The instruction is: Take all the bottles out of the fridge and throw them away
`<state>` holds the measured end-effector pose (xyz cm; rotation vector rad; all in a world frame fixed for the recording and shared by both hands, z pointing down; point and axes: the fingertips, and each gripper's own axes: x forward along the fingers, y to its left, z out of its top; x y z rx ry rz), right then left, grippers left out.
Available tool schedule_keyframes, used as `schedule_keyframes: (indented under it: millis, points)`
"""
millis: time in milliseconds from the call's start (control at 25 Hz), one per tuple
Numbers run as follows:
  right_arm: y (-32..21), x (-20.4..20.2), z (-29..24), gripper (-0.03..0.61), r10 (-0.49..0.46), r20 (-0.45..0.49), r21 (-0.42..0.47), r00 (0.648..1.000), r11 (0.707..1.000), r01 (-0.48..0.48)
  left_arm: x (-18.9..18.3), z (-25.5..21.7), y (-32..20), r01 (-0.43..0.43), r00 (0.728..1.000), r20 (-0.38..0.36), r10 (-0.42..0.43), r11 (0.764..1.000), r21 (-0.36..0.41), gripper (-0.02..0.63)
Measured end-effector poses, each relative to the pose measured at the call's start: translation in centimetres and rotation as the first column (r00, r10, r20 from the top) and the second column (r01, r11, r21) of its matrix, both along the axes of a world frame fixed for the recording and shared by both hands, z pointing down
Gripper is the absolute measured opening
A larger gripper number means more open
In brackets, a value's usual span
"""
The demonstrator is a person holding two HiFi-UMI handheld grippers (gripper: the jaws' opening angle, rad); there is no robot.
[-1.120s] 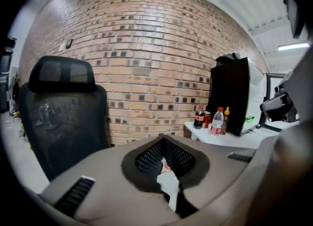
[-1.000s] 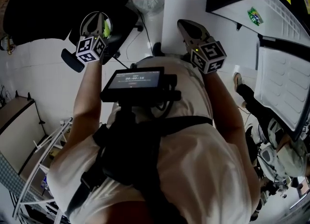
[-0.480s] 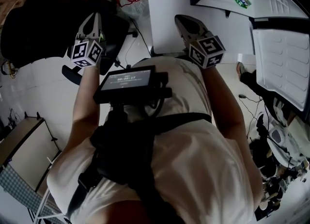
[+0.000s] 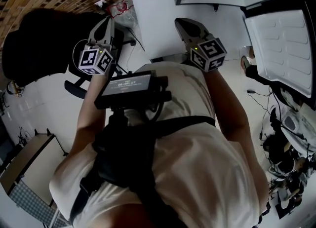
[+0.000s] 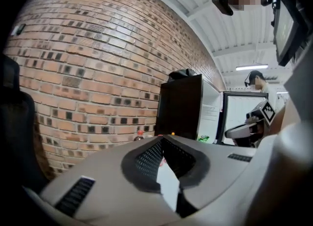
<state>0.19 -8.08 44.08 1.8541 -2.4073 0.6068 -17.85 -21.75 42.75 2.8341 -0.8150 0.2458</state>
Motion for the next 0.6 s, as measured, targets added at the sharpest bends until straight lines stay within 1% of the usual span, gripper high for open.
schedule_keyframes:
  millis: [160, 320, 600]
  points:
    - [2.1, 3.7, -0.1, -0.008, 0.052, -0.007, 0.008, 0.999, 0.999, -0.052, 5.4, 0.4, 3.6, -0.101, 0.995, -0.007, 0.101, 0.994, -0.028, 0.000]
    - [4.2, 6.6, -0.5, -0.008, 0.082, -0.006, 0.016, 0.997, 0.996, -0.082, 10.6, 0.4, 7.3, -0.190, 0.982, -0.015, 0.190, 0.981, -0.033, -0.001]
    - [6.9, 11.5, -1.1, -0.008, 0.116, -0.007, 0.043, 0.993, 0.992, -0.115, 18.0, -0.6, 11.4, -0.280, 0.959, -0.041, 0.279, 0.959, -0.036, -0.002]
